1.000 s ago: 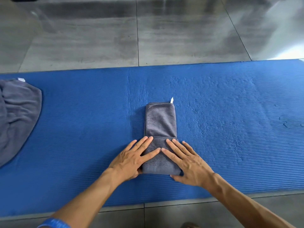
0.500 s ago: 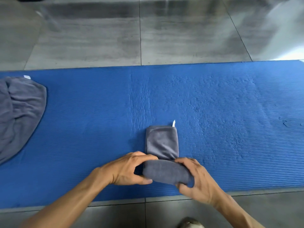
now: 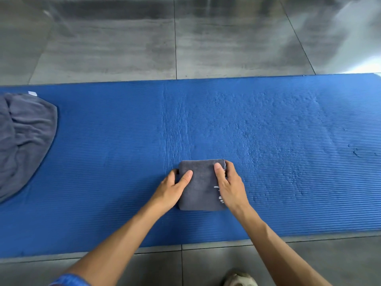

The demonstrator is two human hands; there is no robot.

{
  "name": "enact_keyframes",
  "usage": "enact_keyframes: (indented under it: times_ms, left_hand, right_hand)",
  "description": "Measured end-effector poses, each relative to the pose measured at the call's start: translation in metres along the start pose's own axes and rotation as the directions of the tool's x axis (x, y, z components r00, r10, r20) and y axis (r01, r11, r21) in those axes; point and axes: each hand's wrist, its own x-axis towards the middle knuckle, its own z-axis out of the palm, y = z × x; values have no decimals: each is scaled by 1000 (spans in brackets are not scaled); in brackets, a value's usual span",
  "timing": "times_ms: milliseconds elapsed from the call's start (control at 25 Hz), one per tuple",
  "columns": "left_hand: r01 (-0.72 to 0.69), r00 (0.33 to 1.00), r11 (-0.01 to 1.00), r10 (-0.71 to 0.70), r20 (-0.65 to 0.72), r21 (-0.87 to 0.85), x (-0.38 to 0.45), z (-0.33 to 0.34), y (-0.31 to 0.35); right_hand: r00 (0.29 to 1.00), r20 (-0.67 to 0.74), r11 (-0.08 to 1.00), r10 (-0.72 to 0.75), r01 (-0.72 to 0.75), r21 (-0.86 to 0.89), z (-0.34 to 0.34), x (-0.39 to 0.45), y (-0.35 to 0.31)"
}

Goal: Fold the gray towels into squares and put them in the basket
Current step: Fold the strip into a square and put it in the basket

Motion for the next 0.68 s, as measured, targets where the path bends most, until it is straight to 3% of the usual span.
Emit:
enact_keyframes:
  times_ms: [200, 400, 560, 640, 680]
  left_hand:
    - [-31, 987, 999, 24, -157, -42, 7, 8, -5]
    - [-75, 997, 984, 80, 21, -164, 7, 6, -6]
    - [-164, 986, 985, 165, 1, 45, 28, 2, 8]
    - [-255, 965, 926, 263, 10, 278, 40, 0, 24]
    - [-282, 946, 843, 323, -11, 457, 44, 1, 31]
  right_hand:
    - [992, -65, 984, -110, 99, -145, 8, 15, 16]
    - [989, -22, 984, -145, 141, -108, -3, 18, 16]
    - [995, -51, 991, -87, 82, -107, -13, -4, 24]
    - [999, -49, 999, -7, 5, -38, -2, -32, 31]
    - [999, -26, 999, 41, -40, 13, 6, -46, 32]
